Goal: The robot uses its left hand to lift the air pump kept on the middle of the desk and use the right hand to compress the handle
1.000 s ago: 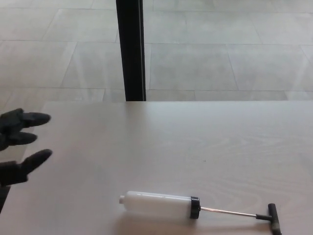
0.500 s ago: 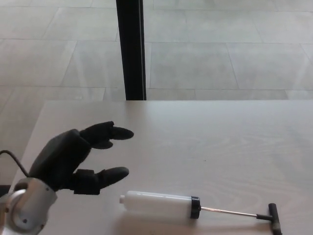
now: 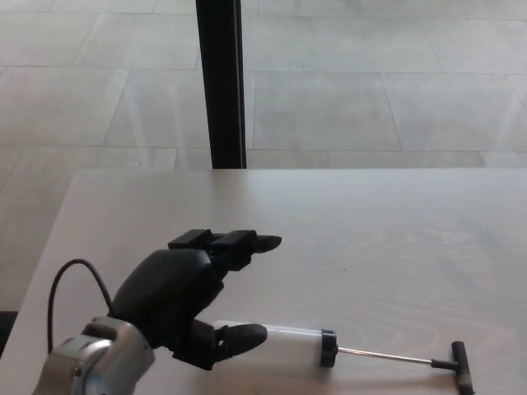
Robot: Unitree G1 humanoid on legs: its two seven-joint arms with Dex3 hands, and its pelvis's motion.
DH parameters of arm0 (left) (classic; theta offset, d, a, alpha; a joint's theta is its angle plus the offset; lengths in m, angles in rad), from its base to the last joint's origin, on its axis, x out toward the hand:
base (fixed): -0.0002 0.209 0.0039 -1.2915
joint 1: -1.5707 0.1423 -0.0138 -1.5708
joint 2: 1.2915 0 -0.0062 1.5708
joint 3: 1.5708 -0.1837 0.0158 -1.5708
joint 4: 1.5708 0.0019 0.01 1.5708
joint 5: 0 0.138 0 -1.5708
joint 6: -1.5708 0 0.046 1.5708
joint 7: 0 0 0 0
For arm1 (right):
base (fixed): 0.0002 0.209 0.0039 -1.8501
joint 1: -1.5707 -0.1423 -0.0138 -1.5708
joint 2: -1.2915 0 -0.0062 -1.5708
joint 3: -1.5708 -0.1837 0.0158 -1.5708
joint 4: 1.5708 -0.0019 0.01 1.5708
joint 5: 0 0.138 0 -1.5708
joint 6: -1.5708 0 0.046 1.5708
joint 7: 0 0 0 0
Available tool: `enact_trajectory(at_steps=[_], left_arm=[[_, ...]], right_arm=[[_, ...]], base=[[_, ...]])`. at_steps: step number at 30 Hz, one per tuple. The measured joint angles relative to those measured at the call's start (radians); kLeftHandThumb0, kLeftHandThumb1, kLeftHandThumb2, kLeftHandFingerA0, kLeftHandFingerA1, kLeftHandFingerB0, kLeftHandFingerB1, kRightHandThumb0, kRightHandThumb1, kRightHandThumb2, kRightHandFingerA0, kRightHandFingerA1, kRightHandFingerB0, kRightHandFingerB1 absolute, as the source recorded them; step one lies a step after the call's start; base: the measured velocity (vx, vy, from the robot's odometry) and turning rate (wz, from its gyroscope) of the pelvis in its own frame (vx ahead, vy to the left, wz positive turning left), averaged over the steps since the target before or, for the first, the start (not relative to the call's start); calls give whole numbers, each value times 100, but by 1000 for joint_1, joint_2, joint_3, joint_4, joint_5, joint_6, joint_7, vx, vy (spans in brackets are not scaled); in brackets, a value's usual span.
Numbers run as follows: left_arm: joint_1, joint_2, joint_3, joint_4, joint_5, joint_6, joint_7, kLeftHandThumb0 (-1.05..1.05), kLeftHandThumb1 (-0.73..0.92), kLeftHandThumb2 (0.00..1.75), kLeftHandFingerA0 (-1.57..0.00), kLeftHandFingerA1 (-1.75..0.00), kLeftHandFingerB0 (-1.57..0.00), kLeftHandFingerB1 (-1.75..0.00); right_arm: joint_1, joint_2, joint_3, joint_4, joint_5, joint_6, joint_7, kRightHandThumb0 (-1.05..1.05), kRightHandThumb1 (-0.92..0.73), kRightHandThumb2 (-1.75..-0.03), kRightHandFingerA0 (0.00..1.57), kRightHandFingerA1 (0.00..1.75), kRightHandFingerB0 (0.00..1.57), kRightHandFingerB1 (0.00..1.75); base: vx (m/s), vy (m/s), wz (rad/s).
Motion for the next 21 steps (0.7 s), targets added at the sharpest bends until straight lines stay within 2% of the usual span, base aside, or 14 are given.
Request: enact_trajectory(at_steps=[1,2,3,4,8,11,12,13,14,15,17,18,20,21], left_arm=[[-1,-1,-13,-3,16,4,-4,-101,78,77,0,0,0,-26],[-2,-1,-24,-5,29,7,-7,-101,78,77,0,0,0,-26],[-3,-2,-36,-6,46,11,-11,-101,60,106,0,-16,-5,-1],[-4,-3,-45,-8,59,15,-15,-99,58,103,0,-16,-11,-4],[-6,-8,-93,-10,122,31,-31,-105,61,104,0,-11,-5,-7],[-8,-9,-125,-10,165,44,-40,-101,60,103,0,-13,-6,-12],[-9,-9,-134,-10,177,49,-43,-105,64,103,0,-8,-15,-11],[-10,-9,-144,-10,191,53,-46,-99,59,102,0,-13,-15,-17],[-11,-9,-157,-10,207,58,-49,-99,55,84,0,-2,-9,-20],[-12,-9,-167,-10,223,63,-51,-105,64,101,0,-10,-12,-21],[-13,-9,-186,-10,250,72,-56,-105,64,99,0,-10,-10,-24],[-14,-9,-196,-9,265,77,-58,-98,60,98,0,-15,-7,-30],[-15,-9,-212,-7,289,86,-61,-100,61,96,0,-15,-13,-36],[-15,-10,-224,-5,307,93,-62,-92,57,95,0,-22,-12,-40]], right_arm=[[-1,0,2,-1,0,1,0,-59,-85,-65,42,61,43,38],[-3,0,4,-3,0,3,0,-59,-85,-65,42,61,43,38],[-5,0,5,-5,0,4,0,-56,-85,-65,45,66,46,39],[-6,0,6,-6,0,5,0,-56,-84,-65,45,68,47,40],[-20,0,12,-11,-2,8,0,-55,-83,-65,47,70,49,40],[-30,1,15,-15,-4,11,0,-58,-83,-65,47,69,49,40],[-33,2,15,-16,-5,12,0,-57,-83,-64,47,70,49,40],[-35,2,16,-17,-5,13,0,-55,-83,-65,46,70,48,40],[-37,3,17,-19,-5,14,0,-55,-83,-65,47,70,48,40],[-38,3,18,-20,-5,15,0,-56,-82,-64,48,68,48,41],[-40,5,19,-22,-5,18,-1,-55,-82,-64,49,69,47,41],[-41,6,19,-23,-5,20,-1,-55,-82,-64,49,70,48,41],[-43,9,19,-26,-5,23,-1,-56,-82,-64,47,68,48,41],[-44,11,20,-29,-5,26,-2,-56,-82,-64,47,68,48,41]], base=[[0,0,0],[0,0,0],[0,0,0],[0,0,0],[0,0,0],[0,0,0],[0,0,0],[0,0,0],[0,0,0],[0,0,0],[0,0,0],[0,0,0],[0,0,0],[0,0,0]])
